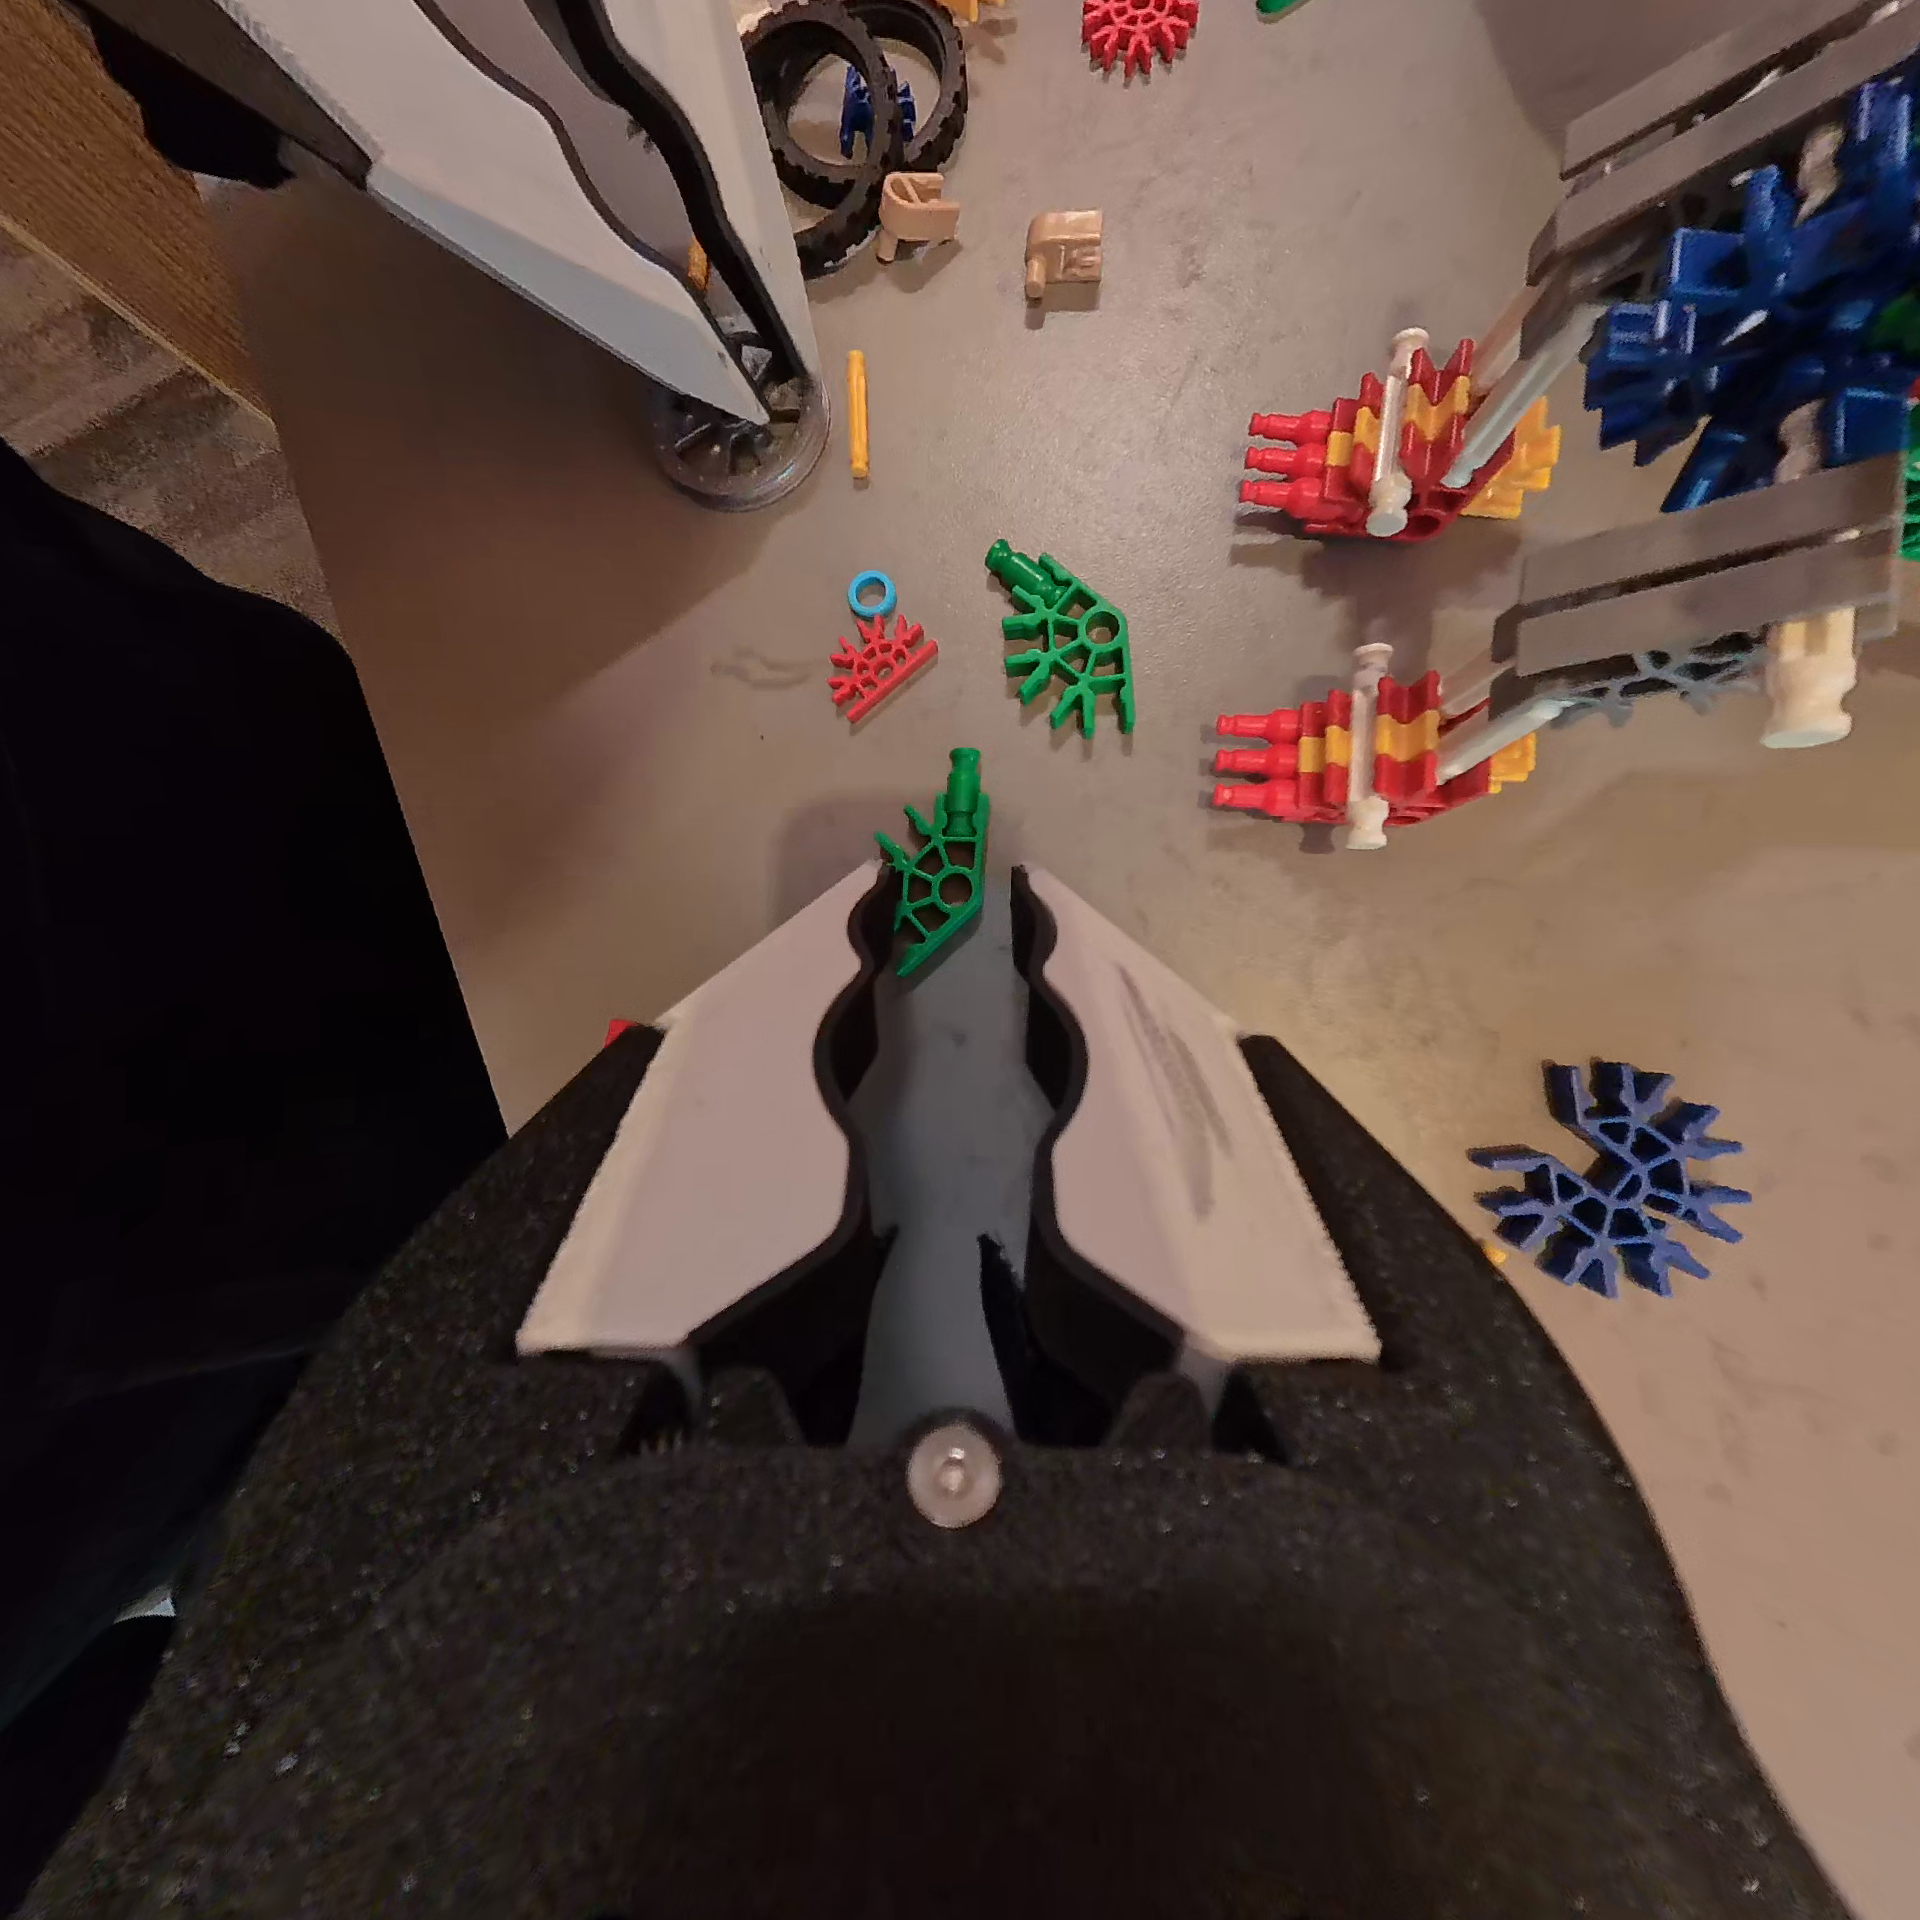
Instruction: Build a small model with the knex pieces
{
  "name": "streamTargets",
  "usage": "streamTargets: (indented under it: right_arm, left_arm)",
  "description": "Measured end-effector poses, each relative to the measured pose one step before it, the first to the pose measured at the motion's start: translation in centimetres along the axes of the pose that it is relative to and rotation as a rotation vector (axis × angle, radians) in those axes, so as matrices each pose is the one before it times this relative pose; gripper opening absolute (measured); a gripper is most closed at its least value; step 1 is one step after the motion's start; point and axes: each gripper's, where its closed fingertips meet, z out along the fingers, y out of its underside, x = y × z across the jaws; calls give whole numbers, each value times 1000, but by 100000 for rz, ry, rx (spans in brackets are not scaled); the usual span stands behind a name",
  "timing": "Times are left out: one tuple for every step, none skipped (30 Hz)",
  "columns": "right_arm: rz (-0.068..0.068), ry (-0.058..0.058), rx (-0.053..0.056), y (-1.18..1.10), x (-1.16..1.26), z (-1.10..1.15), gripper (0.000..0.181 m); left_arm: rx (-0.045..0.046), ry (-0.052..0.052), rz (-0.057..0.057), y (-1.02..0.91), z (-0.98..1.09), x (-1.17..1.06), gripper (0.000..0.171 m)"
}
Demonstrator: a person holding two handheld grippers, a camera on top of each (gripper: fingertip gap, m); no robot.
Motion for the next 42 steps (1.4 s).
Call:
streamTargets:
  right_arm:
    - [-32, -90, 81, 44, -7, -26, 22]
    - [205, 10, -81, 68, 15, -55, 22]
    - [561, 144, -117, 65, 49, -59, 22]
    - [130, 175, -94, 71, 24, -66, 22]
    - [-294, 163, -95, 79, -10, -60, 22]
    - [-10, 137, -87, 63, -19, -51, 22]
    - [227, 136, -33, 37, -14, -24, 22]
    - [106, 36, 28, 24, -34, -1, 22]
    - [-14, 8, 53, 21, -52, 5, 22]
    - [121, 148, 119, -10, -30, 24, 23]
    - [375, 164, 88, -13, -6, 20, 23]
    - [299, 204, 54, -5, 18, 13, 23]
    - [-6, 380, -28, -2, 30, -6, 23]
    - [83, 258, 26, 7, 25, -6, 21]
    - [276, -322, 134, -3, -46, 6, 20]
    - [31, -428, 174, -7, -88, 16, 18]
    - [-352, 126, 158, -3, -26, 9, 18]
    - [-186, -19, 53, 9, -24, -15, 18]
    - [28, -285, -6, 14, -59, 5, 18]
    - [-55, -176, -14, 6, -30, -2, 18]
    - [54, -70, -51, 10, -25, 9, 18]
    - [3, -140, -90, -11, -41, 3, 18]
    - [-394, 73, 28, -21, -33, -10, 18]
    - [-368, 156, 90, -17, -18, -4, 17]
    - [55, -152, -10, -9, -41, 10, 17]
    - [82, -168, 175, -24, -27, -2, 17]
    - [22, -101, 262, -39, -26, 9, 15]
    - [26, -185, 86, -9, -39, 19, 15]
    - [-11, -197, 45, -14, -54, 27, 15]
    - [142, -168, 135, -24, -28, 39, 15]
    - [176, -76, 136, -41, -14, 38, 15]
    - [-117, -38, 105, -48, -35, 29, 15]
    - [-156, -74, -89, -32, -33, 37, 15]
    - [-35, -47, -277, -24, -36, 37, 15]
    - [-67, 123, -342, -10, -17, 17, 16]
    - [-121, 178, -181, 1, -12, 15, 17]
    - [-101, 184, -31, 0, -11, -16, 18]
    - [-14, 214, 146, -2, 9, -13, 18]
    - [246, 170, 182, 19, 17, -12, 18]
    - [389, 142, 91, 48, 18, -8, 18]
    - [316, 174, 138, 42, 8, -14, 18]
    - [220, 147, 303, 38, -10, -27, 18]
  left_arm:
    - [740, 72, -659, -84, -112, 14, 8]
    - [557, -212, -520, -77, -111, -14, 9]
    - [450, -136, -236, -89, -99, 3, 9]
    - [523, -91, -74, -98, -70, 38, 9]
    - [277, -51, -93, -66, -23, 31, 9]
    - [-17, 175, -81, -26, 21, 70, 10]
    - [39, 175, 84, -48, 36, 67, 10]
    - [141, 21, 223, -63, 44, 58, 10]
    - [-52, 133, 260, -27, 48, 62, 10]
    - [-95, 114, 300, -27, 38, 57, 11]
    - [3, -150, 265, -35, 15, 0, 11]
    - [118, -103, 115, -39, -13, -9, 11]
    - [95, 89, -39, -34, -28, 2, 11]
    - [241, -217, 74, -50, -85, -48, 11]
    - [436, -157, 223, -63, -133, -63, 12]
    - [-33, 5, 37, 31, -137, -85, 12]
    - [-468, -510, -236, 135, -138, -222, 12]
    - [-375, -663, -356, 158, -144, -276, 13]
    - [-281, -428, -525, 172, -144, -268, 13]
    - [-179, -442, -563, 157, -136, -268, 13]
    - [-202, -468, -512, 165, -128, -254, 13]
    - [-518, -256, -194, 203, -134, -207, 14]
    - [-348, -484, 152, 178, -183, -239, 14]
    - [-132, -898, -84, 145, -238, -313, 14]
    - [66, -1108, -621, 113, -241, -402, 14]
    - [234, -1011, -755, 80, -219, -400, 14]
    - [109, -1495, -923, 64, -151, -499, 14]
    - [78, -1235, -1050, -16, -24, -455, 14]
    - [237, -971, -1022, -141, 103, -390, 14]
    - [403, -889, -616, -292, 220, -304, 14]
    - [-12, -883, 41, -310, 348, -268, 14]
    - [-695, -739, 447, -208, 483, -245, 14]
    - [-1398, -379, 323, -91, 580, -212, 14]
    - [-1058, -264, 665, -184, 497, -139, 15]
    - [-5, -428, 591, -365, 388, -115, 15]
    - [-37, 614, -67, -337, 384, 53, 15]
    - [-812, 1447, -179, -148, 430, 157, 15]
    - [-1444, 21, 5, 15, 427, -69, 15]
    - [-1412, -320, 476, 73, 388, -117, 14]
    - [-1010, 850, 665, 17, 287, 74, 12]
    - [349, 363, 153, -196, 122, 19, 10]
    - [-358, -355, 35, -105, 77, -69, 7]
